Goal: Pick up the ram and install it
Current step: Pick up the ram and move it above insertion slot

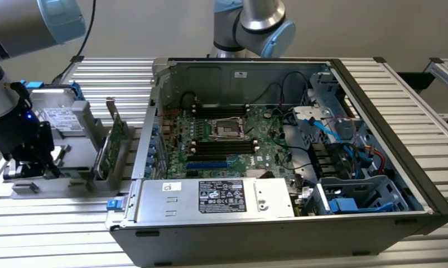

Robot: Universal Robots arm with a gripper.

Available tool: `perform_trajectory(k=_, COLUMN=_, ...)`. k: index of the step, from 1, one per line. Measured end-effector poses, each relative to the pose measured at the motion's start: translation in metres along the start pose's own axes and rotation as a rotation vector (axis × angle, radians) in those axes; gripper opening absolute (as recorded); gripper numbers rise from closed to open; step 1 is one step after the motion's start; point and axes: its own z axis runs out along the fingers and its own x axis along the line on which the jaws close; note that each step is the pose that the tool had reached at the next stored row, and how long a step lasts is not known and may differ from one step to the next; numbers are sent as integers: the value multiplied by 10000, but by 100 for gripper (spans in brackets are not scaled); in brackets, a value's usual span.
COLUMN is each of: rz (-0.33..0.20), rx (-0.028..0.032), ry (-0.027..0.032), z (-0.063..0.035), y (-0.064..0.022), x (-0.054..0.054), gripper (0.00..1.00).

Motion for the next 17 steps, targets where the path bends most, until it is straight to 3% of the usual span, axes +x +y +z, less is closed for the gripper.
perform_trajectory(k=6, rz=1, rx=11, ry=-118, z=-133, y=-44, x=2, gripper=14)
perform_trajectory(k=12, rz=2, rx=19, ry=-272, z=-251, y=-193, x=12, gripper=14)
perform_trajectory(k=17, rz=2, rx=23, ry=-325, z=-386, y=-275, x=18, gripper=14)
